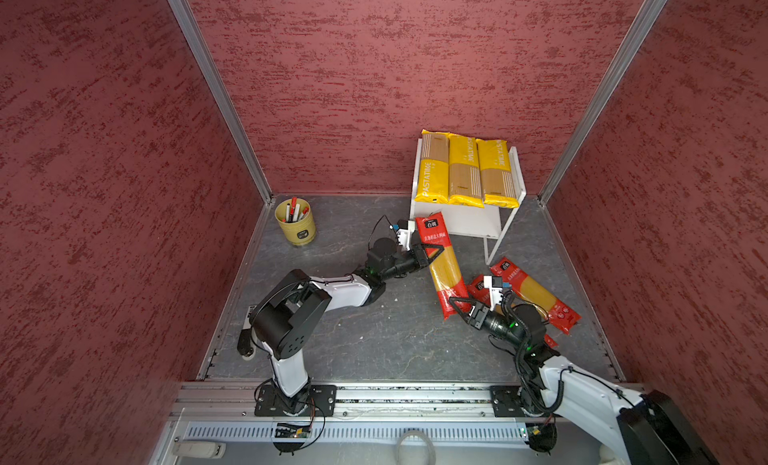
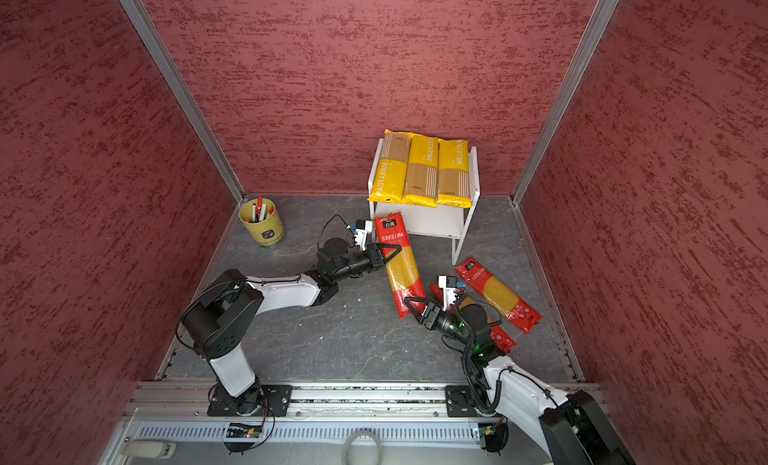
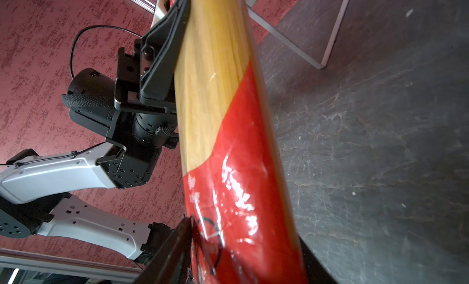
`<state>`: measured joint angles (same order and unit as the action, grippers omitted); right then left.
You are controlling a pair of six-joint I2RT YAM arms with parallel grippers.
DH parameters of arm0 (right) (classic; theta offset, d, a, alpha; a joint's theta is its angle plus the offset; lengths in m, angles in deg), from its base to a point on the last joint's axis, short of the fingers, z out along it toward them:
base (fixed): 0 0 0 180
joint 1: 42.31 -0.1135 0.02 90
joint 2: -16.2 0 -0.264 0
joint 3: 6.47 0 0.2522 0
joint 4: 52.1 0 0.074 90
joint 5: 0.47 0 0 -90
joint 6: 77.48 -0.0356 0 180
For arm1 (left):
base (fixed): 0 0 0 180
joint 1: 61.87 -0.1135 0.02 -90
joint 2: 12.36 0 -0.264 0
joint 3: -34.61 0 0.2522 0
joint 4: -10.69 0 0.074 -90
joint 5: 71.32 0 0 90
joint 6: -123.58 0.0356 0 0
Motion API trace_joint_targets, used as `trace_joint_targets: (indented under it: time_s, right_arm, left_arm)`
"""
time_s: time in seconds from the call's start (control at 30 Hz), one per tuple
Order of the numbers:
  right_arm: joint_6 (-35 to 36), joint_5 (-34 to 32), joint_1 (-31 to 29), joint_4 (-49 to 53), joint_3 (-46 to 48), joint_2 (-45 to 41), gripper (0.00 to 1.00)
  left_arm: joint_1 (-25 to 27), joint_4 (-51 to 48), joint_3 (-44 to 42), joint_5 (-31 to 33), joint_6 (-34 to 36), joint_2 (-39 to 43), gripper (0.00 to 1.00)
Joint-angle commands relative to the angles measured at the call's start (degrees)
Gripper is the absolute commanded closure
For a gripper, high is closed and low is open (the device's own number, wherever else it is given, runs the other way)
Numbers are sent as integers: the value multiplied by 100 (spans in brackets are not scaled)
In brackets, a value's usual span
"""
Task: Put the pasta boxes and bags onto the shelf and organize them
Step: 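Carry the upright pack with both grippers toward the shelf's lower level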
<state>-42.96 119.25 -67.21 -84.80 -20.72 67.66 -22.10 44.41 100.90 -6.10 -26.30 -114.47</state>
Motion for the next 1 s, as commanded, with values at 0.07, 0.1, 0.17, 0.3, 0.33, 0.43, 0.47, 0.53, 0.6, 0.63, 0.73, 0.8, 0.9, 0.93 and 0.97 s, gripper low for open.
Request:
trace_joint_targets:
  time_s: [0.07,0.1,0.17,0.3,0.33,0.43,0.47,0.53,0.6,0.63,0.73,0.8,0.9,0.93,0.97]
  right_arm:
    - [-283,-168,-19,-1040,2,205,68]
    - [-280,-231,-16,-1093,-16,221,70]
    - [-287,-404,-14,-1232,-77,257,76]
    - [-444,-681,-19,-1639,-142,388,83]
    - [-484,-761,-17,-1712,-158,416,85]
    - [-540,-1006,-8,-1706,-303,422,90]
    - [-566,-1119,-5,-1658,-368,422,91]
    - [-610,-1338,-4,-1613,-503,494,93]
    - [-624,-1503,16,-1641,-689,664,94]
    - [-665,-1577,38,-1699,-797,795,95]
    - [-1001,-1791,149,-2147,-1008,1314,99]
    - [-1339,-2020,155,-2295,-1127,1594,100]
    - [-1754,-2163,161,-2001,-1493,1837,100]
    - [-1823,-2171,154,-1815,-1678,1862,98]
    - [-1850,-2179,152,-1714,-1843,1888,98]
  left_arm:
    - [-73,631,373,-34,-201,-15,70]
    - [-91,618,391,-32,-200,-20,68]
    - [-135,566,428,-10,-206,7,62]
    - [-198,367,490,-10,-139,68,51]
    - [-216,314,473,-14,-125,104,49]
    - [-274,204,261,109,-44,305,41]
    - [-285,131,189,139,1,380,39]
    - [-324,-5,70,186,74,515,35]
    - [-353,-142,-51,258,161,641,33]
    - [-364,-200,-124,302,208,717,31]
    - [-378,-300,-375,496,333,996,29]
    - [-391,-448,-563,597,428,1210,28]
    - [-415,-565,-896,740,531,1562,28]
    - [-418,-596,-1000,782,553,1686,28]
    - [-417,-615,-1097,838,561,1777,28]
